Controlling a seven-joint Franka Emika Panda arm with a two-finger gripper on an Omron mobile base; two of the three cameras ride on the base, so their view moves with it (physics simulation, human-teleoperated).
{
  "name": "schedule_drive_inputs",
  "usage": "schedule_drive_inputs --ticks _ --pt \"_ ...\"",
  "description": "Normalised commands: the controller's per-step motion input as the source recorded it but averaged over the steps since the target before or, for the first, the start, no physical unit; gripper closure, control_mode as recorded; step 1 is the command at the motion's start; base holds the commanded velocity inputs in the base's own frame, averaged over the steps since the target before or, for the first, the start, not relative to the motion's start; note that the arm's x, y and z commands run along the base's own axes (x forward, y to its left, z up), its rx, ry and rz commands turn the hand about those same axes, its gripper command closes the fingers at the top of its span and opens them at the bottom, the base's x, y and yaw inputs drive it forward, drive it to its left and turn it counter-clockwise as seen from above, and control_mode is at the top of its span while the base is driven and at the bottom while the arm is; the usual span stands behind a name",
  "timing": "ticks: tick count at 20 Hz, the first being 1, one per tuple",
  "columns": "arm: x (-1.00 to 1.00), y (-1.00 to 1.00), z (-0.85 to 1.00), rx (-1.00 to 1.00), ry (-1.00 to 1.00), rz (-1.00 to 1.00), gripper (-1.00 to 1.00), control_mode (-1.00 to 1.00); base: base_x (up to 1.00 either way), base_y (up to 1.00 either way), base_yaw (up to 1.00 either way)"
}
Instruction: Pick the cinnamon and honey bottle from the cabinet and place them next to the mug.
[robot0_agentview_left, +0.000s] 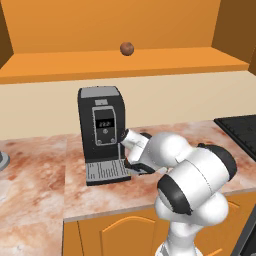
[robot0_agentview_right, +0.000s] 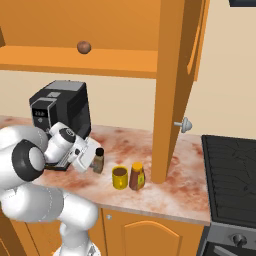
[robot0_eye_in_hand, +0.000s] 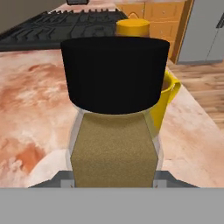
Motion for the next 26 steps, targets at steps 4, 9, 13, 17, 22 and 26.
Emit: schedule_drive_inputs --ticks 4,9,13,17,22,26 --pt "-0.48 0.0 -0.04 0.0 0.0 -0.05 1.0 -1.0 0.0 0.0 0.0" --pt "-0.6 0.0 -0.1 0.0 -0.01 -0.02 1.0 -1.0 0.0 0.0 0.0" --pt "-0.51 -0.09 -0.02 0.0 -0.07 -0.01 1.0 -1.0 0.0 0.0 0.0" --pt "-0.03 -0.19 -0.01 -0.04 -0.02 0.0 1.0 -1.0 0.0 0.0 0.0" --pt "0.0 -0.13 0.0 -0.08 0.0 0.0 1.0 -1.0 0.0 0.0 0.0" --pt "0.0 0.03 0.0 -0.07 0.0 0.0 1.0 -1.0 0.0 0.0 0.0"
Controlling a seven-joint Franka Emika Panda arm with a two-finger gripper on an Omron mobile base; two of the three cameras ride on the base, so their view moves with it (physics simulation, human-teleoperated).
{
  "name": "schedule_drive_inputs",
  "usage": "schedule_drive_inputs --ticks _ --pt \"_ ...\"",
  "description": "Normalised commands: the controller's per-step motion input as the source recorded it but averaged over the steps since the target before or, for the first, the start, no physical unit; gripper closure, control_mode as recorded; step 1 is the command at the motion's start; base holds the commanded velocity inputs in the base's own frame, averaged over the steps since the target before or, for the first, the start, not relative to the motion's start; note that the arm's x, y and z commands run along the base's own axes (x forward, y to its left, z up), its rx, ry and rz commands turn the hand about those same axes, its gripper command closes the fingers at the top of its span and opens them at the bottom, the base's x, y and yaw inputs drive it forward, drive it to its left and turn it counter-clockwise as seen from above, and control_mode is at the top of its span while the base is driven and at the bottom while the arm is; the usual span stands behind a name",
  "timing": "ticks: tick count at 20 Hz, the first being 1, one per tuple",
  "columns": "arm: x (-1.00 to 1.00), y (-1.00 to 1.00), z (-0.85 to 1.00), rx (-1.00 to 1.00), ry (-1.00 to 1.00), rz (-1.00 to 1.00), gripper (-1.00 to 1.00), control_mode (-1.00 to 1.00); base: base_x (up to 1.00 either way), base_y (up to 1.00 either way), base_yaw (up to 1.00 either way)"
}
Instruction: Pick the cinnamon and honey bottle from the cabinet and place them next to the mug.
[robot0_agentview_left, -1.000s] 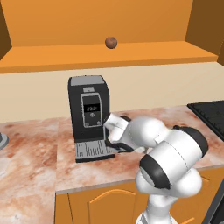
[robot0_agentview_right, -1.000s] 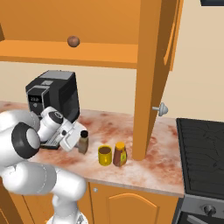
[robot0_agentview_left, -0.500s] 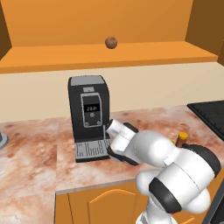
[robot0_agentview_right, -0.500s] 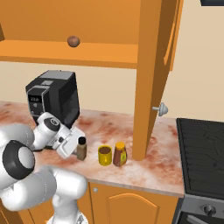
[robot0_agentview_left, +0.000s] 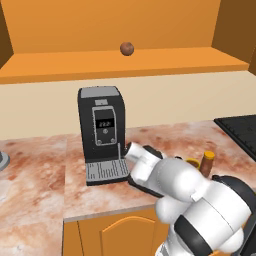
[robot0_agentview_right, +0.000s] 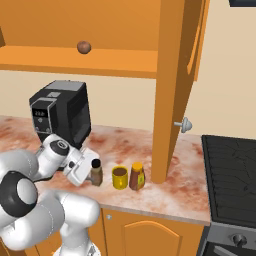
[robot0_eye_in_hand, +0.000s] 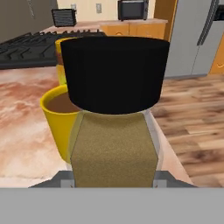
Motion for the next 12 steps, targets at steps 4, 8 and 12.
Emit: schedule_drive_inputs --ticks 4,8,12 --pt "0.0 0.08 0.0 -0.08 0.0 0.0 1.0 -1.0 0.0 0.0 0.0" --pt "0.2 0.0 0.0 -0.04 0.01 0.02 1.0 -1.0 0.0 0.0 0.0" --pt "0.37 0.0 0.0 -0.01 0.01 0.01 1.0 -1.0 0.0 0.0 0.0"
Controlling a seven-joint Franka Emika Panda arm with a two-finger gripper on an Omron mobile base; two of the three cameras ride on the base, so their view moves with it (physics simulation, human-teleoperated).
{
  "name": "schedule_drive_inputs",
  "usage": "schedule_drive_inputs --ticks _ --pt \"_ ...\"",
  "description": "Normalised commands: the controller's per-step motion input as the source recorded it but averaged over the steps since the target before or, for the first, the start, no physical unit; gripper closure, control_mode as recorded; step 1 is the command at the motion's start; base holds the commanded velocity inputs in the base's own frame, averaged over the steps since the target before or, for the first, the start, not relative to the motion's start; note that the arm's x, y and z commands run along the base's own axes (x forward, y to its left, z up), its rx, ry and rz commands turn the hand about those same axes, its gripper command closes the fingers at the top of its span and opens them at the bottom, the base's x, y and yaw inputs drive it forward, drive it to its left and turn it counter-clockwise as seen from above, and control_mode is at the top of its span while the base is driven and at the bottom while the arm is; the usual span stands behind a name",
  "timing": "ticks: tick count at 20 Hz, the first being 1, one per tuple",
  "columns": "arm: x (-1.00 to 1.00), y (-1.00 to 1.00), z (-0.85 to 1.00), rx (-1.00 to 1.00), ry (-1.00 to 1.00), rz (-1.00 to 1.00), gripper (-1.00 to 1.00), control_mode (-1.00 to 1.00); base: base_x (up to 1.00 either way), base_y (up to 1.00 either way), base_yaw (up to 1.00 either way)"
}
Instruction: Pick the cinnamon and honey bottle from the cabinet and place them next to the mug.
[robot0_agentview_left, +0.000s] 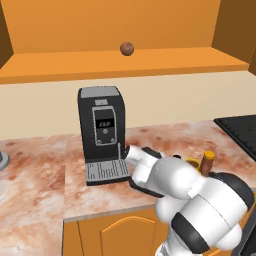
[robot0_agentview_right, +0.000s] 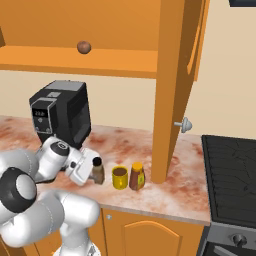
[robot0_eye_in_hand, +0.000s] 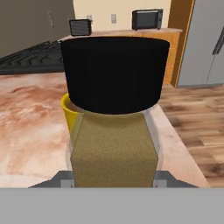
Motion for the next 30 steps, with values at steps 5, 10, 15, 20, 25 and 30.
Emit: schedule_drive_inputs --ticks 5,10,15,20,25,30 --pt "0.29 0.0 0.0 0.0 0.0 0.0 1.0 -1.0 0.0 0.0 0.0" --pt "0.0 0.0 -0.13 0.0 0.0 0.0 1.0 -1.0 0.0 0.0 0.0" --pt "0.0 0.0 -0.17 0.0 0.0 0.0 1.0 -1.0 0.0 0.0 0.0" --pt "0.0 0.0 -0.18 0.0 0.0 0.0 1.0 -1.0 0.0 0.0 0.0" --pt "0.0 0.0 -0.1 0.0 0.0 0.0 1.0 -1.0 0.0 0.0 0.0" --pt "0.0 0.0 0.0 0.0 0.0 0.0 1.0 -1.0 0.0 0.0 0.0"
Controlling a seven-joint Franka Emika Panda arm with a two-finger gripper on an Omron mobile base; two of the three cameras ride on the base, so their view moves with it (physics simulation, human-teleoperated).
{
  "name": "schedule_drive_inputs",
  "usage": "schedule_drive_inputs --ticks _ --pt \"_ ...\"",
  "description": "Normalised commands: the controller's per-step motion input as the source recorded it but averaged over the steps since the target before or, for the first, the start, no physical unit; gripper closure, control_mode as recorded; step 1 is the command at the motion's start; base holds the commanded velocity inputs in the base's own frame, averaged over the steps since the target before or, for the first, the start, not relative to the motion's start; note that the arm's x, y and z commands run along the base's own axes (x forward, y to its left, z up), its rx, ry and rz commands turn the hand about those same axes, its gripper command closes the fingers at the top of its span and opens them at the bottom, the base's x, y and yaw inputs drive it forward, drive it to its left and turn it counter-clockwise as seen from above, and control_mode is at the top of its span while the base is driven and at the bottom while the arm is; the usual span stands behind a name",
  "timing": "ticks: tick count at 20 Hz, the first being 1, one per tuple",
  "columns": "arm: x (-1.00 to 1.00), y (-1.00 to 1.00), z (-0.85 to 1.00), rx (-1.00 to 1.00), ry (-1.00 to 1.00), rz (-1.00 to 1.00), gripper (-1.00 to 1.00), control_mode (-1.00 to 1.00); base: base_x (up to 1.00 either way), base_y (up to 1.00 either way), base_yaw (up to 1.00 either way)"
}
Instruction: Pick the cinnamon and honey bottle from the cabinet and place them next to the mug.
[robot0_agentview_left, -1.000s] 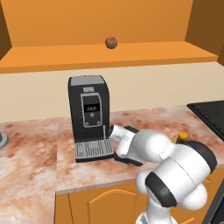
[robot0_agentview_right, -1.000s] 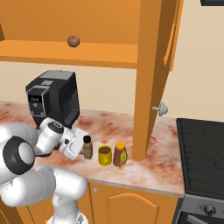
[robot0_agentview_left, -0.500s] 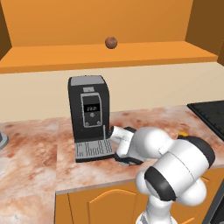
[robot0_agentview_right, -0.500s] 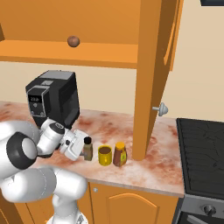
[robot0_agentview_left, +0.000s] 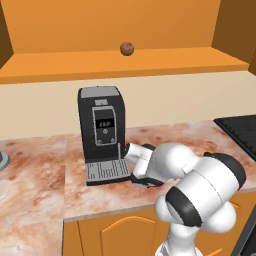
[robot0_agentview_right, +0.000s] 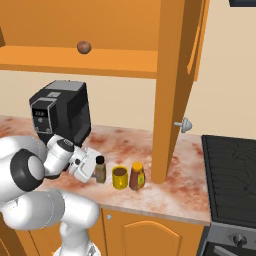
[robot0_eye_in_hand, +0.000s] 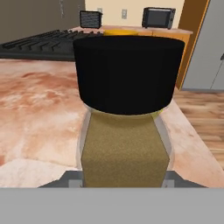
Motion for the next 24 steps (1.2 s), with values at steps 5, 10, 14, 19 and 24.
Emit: schedule_drive_inputs --ticks 5,10,14,19,24 --pt "0.0 0.0 0.0 0.0 0.0 0.0 -1.0 -1.0 0.0 0.0 0.0" --pt "0.0 0.0 0.0 0.0 0.0 0.0 -1.0 -1.0 0.0 0.0 0.0" --pt "0.0 0.0 0.0 0.0 0.0 0.0 -1.0 -1.0 0.0 0.0 0.0" --pt "0.0 0.0 0.0 0.0 0.0 0.0 -1.0 -1.0 0.0 0.0 0.0" --pt "0.0 0.0 0.07 0.0 0.0 0.0 -1.0 -1.0 0.0 0.0 0.0"
